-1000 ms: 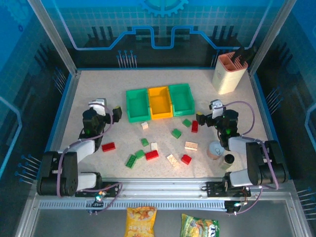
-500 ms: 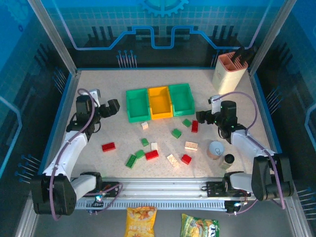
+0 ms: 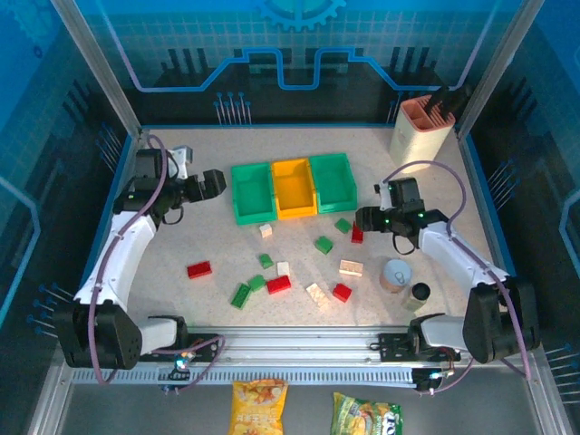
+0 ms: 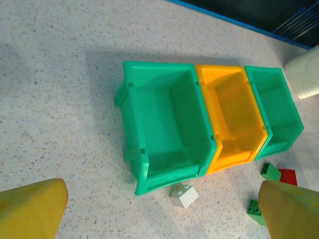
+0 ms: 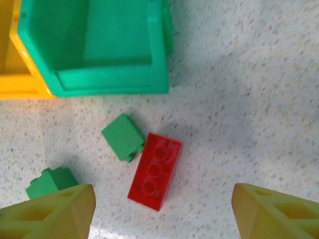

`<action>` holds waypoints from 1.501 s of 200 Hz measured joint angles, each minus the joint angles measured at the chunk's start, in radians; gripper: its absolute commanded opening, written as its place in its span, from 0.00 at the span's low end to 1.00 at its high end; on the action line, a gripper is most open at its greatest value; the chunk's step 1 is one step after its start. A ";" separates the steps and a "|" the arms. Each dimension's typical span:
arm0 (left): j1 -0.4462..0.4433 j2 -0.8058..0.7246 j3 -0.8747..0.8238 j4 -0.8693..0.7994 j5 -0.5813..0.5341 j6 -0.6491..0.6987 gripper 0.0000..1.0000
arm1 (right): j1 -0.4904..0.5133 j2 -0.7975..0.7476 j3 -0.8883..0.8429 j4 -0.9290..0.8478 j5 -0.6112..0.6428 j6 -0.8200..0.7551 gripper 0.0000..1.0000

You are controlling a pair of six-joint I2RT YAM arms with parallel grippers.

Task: Sort the legos into containers by color
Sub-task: Pick up the lego from the center of the table.

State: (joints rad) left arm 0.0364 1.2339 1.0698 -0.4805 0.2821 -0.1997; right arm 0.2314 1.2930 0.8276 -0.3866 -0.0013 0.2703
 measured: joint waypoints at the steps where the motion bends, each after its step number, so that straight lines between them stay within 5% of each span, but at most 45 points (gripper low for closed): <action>1: 0.000 0.000 -0.002 0.000 0.001 0.000 0.99 | 0.002 0.001 0.001 -0.002 0.002 0.002 0.72; 137: 0.000 -0.039 -0.079 0.051 -0.033 0.080 0.98 | 0.137 0.217 0.118 -0.137 0.159 0.290 0.58; 209: 0.000 -0.072 -0.087 0.052 -0.087 0.098 0.98 | 0.145 0.333 0.130 -0.107 0.158 0.320 0.50; 300: 0.000 -0.072 -0.098 0.060 -0.087 0.098 0.98 | 0.151 0.370 0.134 -0.100 0.170 0.318 0.30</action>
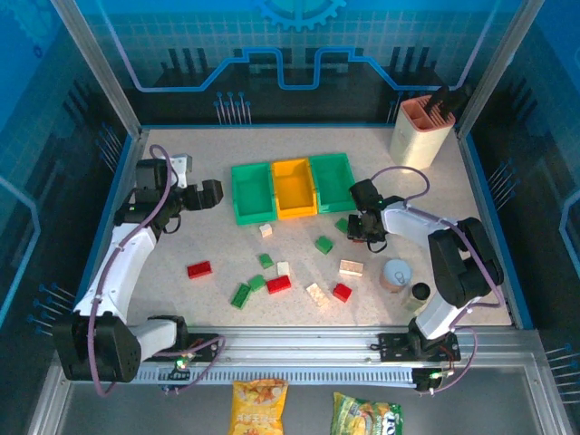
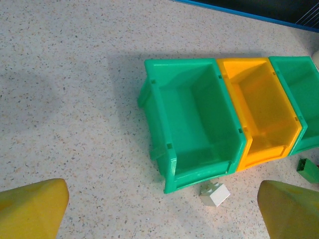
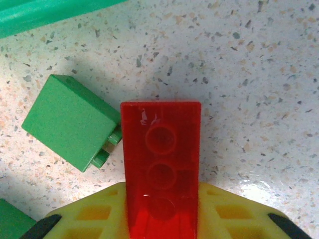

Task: Sort the legos into containers by color
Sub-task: Pick up the lego from the center of the table, then place the lego in the container.

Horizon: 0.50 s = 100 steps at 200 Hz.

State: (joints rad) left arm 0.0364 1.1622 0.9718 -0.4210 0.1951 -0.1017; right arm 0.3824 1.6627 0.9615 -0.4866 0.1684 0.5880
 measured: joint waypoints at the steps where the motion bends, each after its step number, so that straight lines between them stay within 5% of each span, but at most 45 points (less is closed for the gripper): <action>1: 0.000 0.000 0.000 0.000 0.000 0.000 0.98 | 0.000 0.000 0.000 0.000 0.000 0.000 0.30; 100: 0.000 0.008 0.000 0.000 0.001 0.000 0.98 | 0.009 -0.073 0.147 -0.121 0.022 -0.069 0.29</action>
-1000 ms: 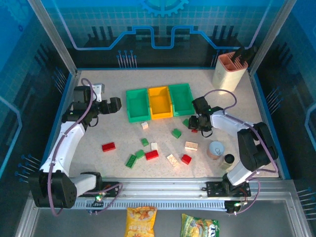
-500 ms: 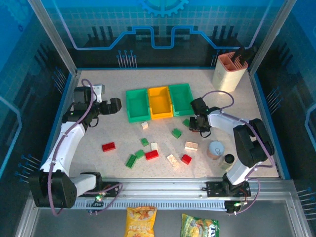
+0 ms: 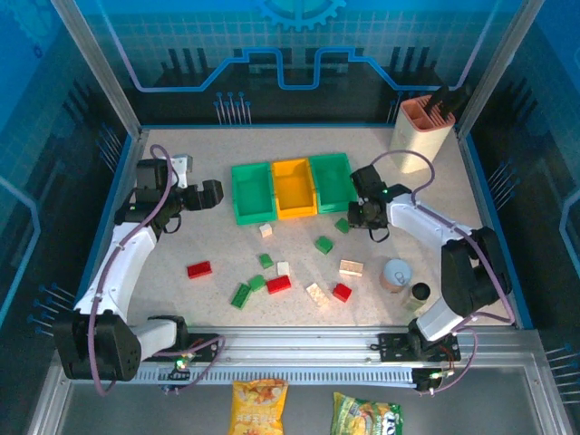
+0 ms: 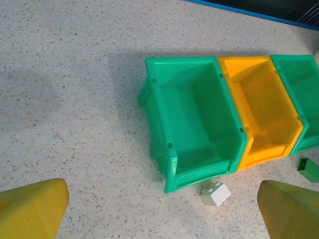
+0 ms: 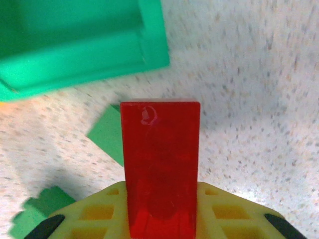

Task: Sort the legos into containers by color
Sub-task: Place the lego in the container.

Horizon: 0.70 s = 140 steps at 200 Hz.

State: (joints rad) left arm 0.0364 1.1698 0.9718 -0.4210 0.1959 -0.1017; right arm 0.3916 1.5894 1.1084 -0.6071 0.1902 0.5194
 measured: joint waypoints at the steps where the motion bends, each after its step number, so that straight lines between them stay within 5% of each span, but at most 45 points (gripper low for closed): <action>1: 0.000 0.000 0.000 0.000 0.000 0.000 0.98 | 0.000 0.000 0.003 -0.001 0.000 -0.001 0.29; 44: 0.000 0.000 0.000 0.000 0.000 0.000 0.98 | 0.002 0.060 0.206 -0.040 -0.064 -0.132 0.29; 140: 0.000 0.000 0.000 0.000 0.000 0.001 0.98 | 0.000 0.444 0.591 -0.103 -0.116 -0.289 0.28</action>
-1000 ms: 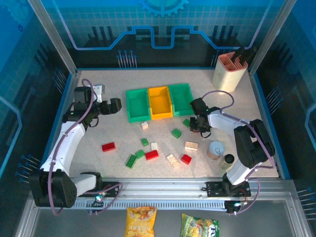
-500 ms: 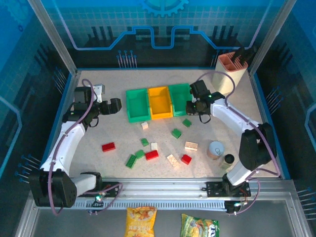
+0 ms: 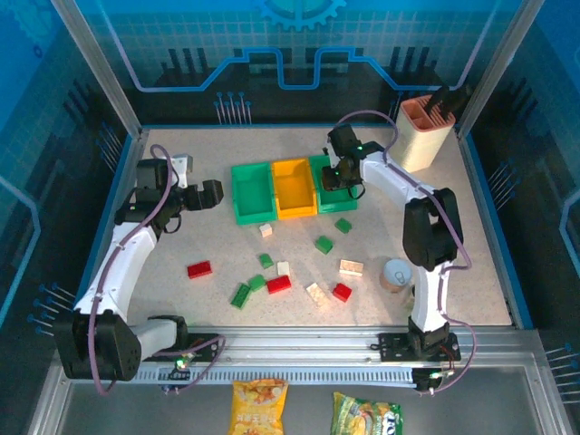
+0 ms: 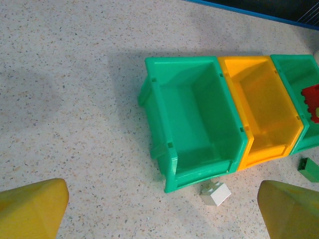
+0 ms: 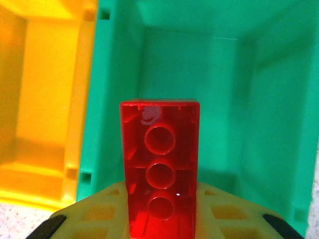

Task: Sort the legos into containers by color
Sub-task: Place the lego in the container.

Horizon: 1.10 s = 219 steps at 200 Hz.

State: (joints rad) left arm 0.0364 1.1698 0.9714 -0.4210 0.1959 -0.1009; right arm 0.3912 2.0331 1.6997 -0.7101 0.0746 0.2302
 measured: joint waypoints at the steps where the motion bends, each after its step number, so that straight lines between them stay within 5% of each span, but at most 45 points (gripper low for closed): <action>1: 0.000 0.000 0.000 0.000 0.000 0.000 0.98 | 0.000 0.002 0.002 0.000 0.000 0.000 0.28; 79: 0.000 0.002 0.000 -0.001 0.000 0.004 0.98 | -0.008 0.185 0.109 -0.010 0.004 -0.007 0.29; 104: 0.000 0.003 0.000 -0.001 0.000 0.003 0.98 | -0.008 0.210 0.109 -0.015 0.006 -0.006 0.36; 219: 0.000 0.016 0.000 -0.012 0.011 0.004 0.96 | -0.011 0.076 0.074 -0.034 0.002 0.027 0.51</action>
State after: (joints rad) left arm 0.0364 1.1854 0.9714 -0.4332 0.2073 -0.0971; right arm 0.3798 2.1094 1.7733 -0.7437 0.0769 0.2577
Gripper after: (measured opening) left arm 0.957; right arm 0.513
